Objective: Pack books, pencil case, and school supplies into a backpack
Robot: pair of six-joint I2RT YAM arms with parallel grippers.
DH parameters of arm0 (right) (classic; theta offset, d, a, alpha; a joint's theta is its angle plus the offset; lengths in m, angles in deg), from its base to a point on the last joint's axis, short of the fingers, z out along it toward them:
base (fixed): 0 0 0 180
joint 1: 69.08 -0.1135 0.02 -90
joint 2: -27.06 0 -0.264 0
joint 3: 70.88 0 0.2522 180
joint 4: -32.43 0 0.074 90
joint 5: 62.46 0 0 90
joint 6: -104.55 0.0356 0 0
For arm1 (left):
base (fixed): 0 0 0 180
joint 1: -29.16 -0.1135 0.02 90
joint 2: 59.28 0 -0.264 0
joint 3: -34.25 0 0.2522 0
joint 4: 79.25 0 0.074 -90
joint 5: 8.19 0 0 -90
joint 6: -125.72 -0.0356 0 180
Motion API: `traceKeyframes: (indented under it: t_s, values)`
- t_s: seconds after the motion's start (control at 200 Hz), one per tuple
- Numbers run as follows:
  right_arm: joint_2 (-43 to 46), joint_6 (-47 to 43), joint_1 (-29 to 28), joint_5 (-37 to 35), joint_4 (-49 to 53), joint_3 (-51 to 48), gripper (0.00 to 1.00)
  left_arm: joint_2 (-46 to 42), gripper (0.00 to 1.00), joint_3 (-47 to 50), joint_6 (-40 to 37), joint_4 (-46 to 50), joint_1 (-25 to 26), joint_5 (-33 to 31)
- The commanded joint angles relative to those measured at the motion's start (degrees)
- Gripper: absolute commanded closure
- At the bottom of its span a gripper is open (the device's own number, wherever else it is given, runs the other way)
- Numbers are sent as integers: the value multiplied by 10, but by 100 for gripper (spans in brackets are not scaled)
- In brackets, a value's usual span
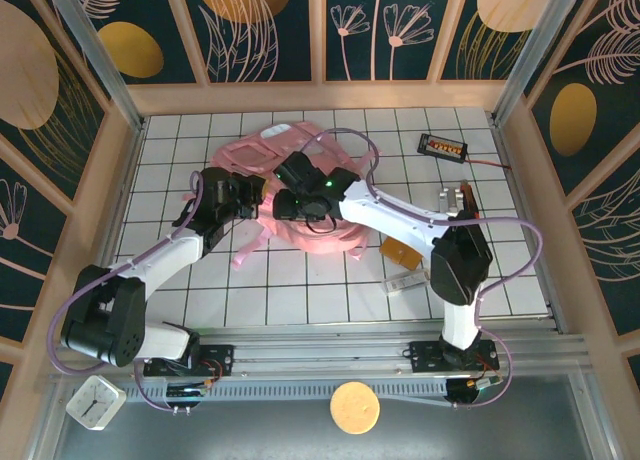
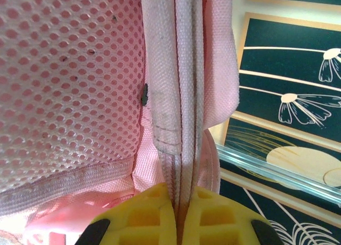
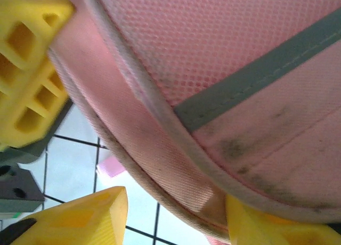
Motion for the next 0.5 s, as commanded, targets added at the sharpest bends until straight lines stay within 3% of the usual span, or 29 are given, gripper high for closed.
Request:
traceKeyframes:
  t_s: [0.0,0.14,0.235,0.35,0.495]
  values:
    - [24,14,-7,37,3,25,46,-33,100,-5,57,-65,12,43]
    - [50,1,-3,162,-22,-39,45,-30,100,-3,61,-79,12,45]
    - [65,20,13,194,-60,-101,46,-30,100,-7,59,-76,12,45]
    - [71,34,27,178,-98,-127,46,-34,100,-11,58,-72,12,48]
    - [53,36,15,133,-37,-40,47,-44,100,-16,52,-51,11,44]
